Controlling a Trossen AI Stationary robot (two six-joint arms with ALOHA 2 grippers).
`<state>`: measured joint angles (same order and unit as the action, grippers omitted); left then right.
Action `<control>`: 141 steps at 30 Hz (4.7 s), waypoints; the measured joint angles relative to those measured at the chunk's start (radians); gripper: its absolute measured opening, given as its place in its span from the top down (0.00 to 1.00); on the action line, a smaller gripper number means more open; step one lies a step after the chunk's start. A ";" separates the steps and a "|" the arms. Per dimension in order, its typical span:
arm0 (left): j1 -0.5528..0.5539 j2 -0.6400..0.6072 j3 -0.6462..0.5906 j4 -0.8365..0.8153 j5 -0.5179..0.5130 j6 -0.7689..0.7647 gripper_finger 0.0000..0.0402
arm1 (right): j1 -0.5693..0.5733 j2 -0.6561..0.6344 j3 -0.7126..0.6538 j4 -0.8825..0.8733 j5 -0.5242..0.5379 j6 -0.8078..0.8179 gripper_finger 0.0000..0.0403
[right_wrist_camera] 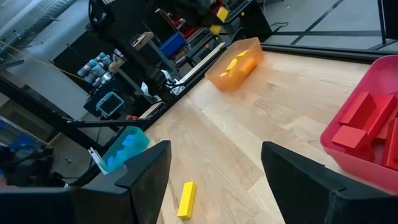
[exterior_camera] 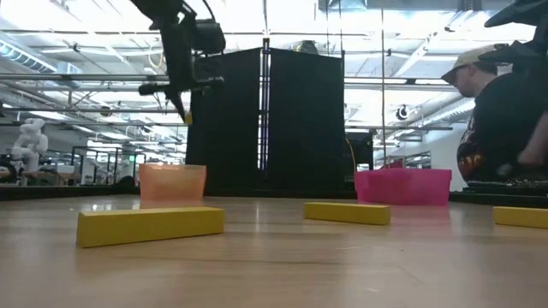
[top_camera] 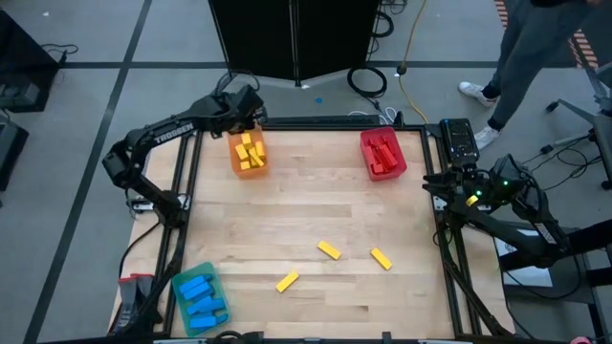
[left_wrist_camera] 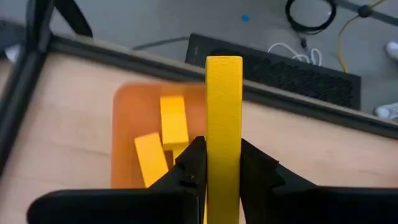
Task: Sort blocks
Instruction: Put the yellow block into the orange transparent bin
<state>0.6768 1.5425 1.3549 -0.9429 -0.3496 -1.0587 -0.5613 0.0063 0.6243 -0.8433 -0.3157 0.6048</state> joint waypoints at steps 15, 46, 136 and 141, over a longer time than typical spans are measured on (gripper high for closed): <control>-0.078 0.000 -0.271 0.176 0.007 -0.158 0.85 | 0.000 0.000 0.000 -0.001 0.000 -0.019 0.38; -0.186 0.000 -0.446 0.231 -0.007 -0.343 0.60 | 0.000 0.000 0.000 -0.031 0.000 -0.023 0.38; -0.870 0.548 0.080 0.703 0.368 1.255 0.48 | 0.000 0.000 0.000 -0.070 0.001 -0.015 0.38; -0.861 0.560 0.082 0.705 0.348 1.257 0.48 | 0.000 0.000 0.000 -0.069 0.001 -0.015 0.38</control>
<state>-0.1845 2.1026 1.4364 -0.2382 -0.0013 0.1982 -0.5612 0.0062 0.6239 -0.9121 -0.3148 0.5900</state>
